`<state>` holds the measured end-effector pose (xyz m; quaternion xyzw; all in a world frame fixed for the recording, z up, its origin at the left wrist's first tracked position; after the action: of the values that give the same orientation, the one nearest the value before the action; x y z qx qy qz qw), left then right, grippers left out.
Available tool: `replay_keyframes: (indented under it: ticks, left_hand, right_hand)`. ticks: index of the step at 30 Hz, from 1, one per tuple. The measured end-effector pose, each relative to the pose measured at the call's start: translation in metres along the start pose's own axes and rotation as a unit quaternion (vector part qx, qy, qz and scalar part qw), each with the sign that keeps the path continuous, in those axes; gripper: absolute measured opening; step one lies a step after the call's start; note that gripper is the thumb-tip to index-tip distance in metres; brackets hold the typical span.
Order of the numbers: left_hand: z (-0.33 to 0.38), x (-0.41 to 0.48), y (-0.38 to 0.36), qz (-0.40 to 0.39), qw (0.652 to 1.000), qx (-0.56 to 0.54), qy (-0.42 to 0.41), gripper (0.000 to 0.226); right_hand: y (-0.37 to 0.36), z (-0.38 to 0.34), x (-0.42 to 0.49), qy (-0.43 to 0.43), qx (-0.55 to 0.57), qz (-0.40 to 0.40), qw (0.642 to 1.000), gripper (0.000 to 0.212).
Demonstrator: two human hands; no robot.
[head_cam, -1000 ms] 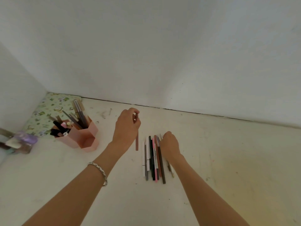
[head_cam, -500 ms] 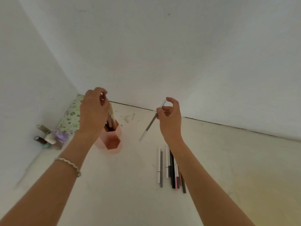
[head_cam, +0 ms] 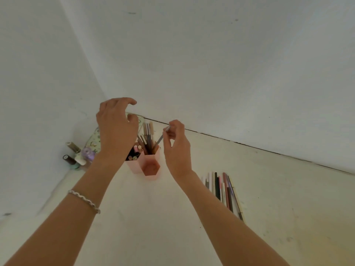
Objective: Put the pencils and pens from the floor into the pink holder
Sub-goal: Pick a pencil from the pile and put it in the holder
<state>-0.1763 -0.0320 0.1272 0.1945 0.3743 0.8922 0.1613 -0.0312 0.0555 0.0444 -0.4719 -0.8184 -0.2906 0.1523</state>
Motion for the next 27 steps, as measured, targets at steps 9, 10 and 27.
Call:
replay_keyframes:
  ticks: [9,10,27]
  left_hand:
    - [0.028,-0.084,-0.092,-0.191,0.982,-0.002,-0.002,0.022]
    - [0.028,-0.103,-0.117,-0.246,0.969,0.030,0.007,0.021]
    - [0.039,-0.163,-0.205,-0.326,0.942,0.057,0.057,0.033]
  right_hand:
    - [0.071,0.026,-0.017,-0.029,-0.072,0.109,0.991,0.033]
    - [0.086,0.033,-0.019,-0.050,-0.075,0.119,0.989,0.034]
    - [0.221,0.121,-0.103,-0.265,-0.193,0.024,0.945,0.022]
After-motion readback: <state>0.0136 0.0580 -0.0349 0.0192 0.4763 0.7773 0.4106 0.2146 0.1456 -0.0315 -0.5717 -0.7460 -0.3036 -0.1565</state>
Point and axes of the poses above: each hand's wrist, its own x-axis towards the middle knuckle, its own y-axis out of the back of the hand, z = x × y, the point moved 8 cm from there along x, towards the middle knuckle, and after that the axes turned 15 degrees about y, right-handed, at the moved point
